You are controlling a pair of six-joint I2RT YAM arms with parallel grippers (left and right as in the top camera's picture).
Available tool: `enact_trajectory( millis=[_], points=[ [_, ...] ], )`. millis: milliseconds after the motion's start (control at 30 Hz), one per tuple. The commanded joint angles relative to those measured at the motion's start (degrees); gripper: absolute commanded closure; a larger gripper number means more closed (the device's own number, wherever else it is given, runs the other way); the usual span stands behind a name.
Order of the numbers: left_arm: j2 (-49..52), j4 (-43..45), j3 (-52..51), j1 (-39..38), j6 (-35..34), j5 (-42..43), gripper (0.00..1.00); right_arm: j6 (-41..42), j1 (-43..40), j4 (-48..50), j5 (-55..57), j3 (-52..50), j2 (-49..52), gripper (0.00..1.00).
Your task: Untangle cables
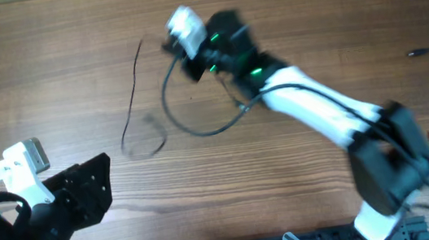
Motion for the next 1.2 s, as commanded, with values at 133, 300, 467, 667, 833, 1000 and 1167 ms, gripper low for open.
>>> enact_trajectory(
  millis=[133,300,467,667,833,1000,1167],
  points=[
    [0.2,-2.0,0.0,0.3,3.2,0.4,0.43,-1.3,-17.6,-15.2,7.8,0.1,-23.3,0.96],
    [0.2,-2.2,0.0,0.3,3.2,0.4,0.43,-1.7,-40.3,-19.4,10.5,0.1,-33.1,0.96],
    [0.2,-2.2,0.0,0.3,3.7,0.2,0.43,-1.0,-60.6,-19.0,7.9,0.1,-35.3,0.96],
    [0.2,-2.2,0.0,0.3,4.6,0.2,0.43,5.0,-72.0,-21.3,15.0,0.1,-32.4,0.96],
    [0.2,-2.3,0.0,0.3,4.6,0.2,0.42,16.0,-78.1,-18.9,17.8,0.1,-25.7,0.96],
    [0.2,-2.2,0.0,0.3,4.6,0.2,0.42,30.7,-85.1,-14.4,17.8,0.1,-15.6,0.96],
    [0.2,-2.3,0.0,0.3,4.6,0.2,0.41,47.8,-91.4,-14.7,17.8,0.1,-5.9,0.76]
  ],
)
